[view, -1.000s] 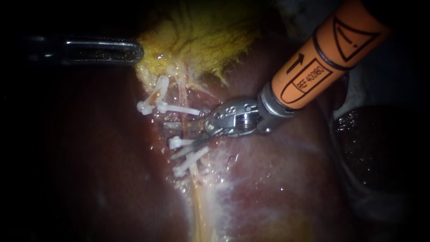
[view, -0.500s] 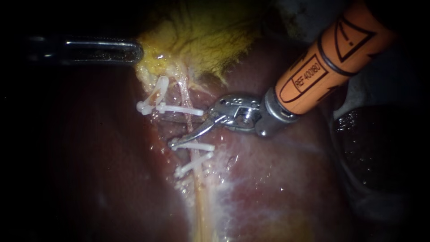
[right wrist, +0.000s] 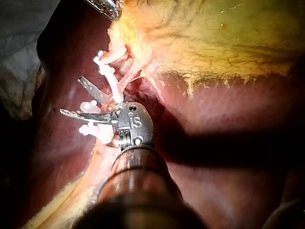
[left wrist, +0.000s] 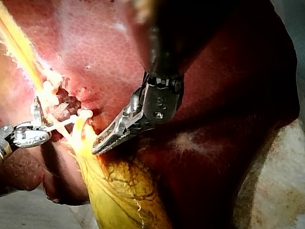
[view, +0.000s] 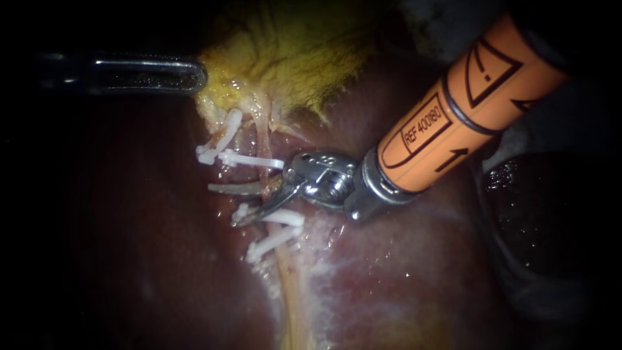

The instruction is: Go to the cutting position right tube

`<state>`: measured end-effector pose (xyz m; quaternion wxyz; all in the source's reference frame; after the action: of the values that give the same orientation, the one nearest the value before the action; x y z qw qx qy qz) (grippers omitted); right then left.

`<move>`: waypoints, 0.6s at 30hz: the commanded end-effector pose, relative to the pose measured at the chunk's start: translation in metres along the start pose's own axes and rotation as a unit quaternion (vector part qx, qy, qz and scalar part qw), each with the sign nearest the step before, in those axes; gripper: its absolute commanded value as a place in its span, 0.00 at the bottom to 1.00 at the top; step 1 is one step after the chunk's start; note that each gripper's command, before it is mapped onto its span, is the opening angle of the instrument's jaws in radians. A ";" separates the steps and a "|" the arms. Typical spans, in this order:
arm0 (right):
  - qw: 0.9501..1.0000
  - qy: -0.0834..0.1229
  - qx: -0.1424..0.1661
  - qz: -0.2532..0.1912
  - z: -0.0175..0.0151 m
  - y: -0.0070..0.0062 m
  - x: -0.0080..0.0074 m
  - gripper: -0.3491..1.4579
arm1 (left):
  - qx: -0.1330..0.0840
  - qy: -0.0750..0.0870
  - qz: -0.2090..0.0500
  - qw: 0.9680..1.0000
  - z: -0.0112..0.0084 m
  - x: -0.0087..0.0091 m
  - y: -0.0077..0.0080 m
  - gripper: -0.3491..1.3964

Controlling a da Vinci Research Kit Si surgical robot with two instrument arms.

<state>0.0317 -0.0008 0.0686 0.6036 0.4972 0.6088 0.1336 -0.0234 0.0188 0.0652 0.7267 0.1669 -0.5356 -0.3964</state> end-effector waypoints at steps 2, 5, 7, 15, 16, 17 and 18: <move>1.000 0.004 0.002 0.001 0.0000 -0.0003 0.0004 0.82 | 0.000 0.000 0.000 1.000 0.0000 0.0000 0.0000 0.00; 1.000 0.005 0.003 0.001 -0.0001 -0.0004 0.0006 0.82 | 0.000 0.000 0.000 1.000 0.0000 0.0000 0.0000 0.00; 1.000 0.005 0.003 0.001 -0.0001 -0.0004 0.0005 0.82 | 0.000 0.000 0.000 1.000 0.0000 0.0000 0.0000 0.00; 1.000 0.004 0.003 0.001 -0.0001 -0.0003 0.0004 0.82 | 0.000 0.000 0.000 1.000 0.0000 0.0000 0.0000 0.00; 1.000 0.004 0.003 0.001 0.0000 -0.0003 0.0004 0.82 | 0.000 0.000 0.000 1.000 0.0000 0.0000 0.0000 0.00; 1.000 0.004 0.003 0.001 0.0000 -0.0003 0.0004 0.82 | 0.000 0.000 0.000 1.000 0.0000 0.0000 0.0000 0.00; 1.000 0.004 0.003 0.001 0.0000 -0.0003 0.0004 0.82 | 0.000 0.000 0.000 1.000 0.0000 0.0000 0.0000 0.00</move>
<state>0.0316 -0.0006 0.0681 0.5994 0.4991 0.6111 0.1347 -0.0233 0.0188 0.0652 0.7268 0.1669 -0.5356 -0.3963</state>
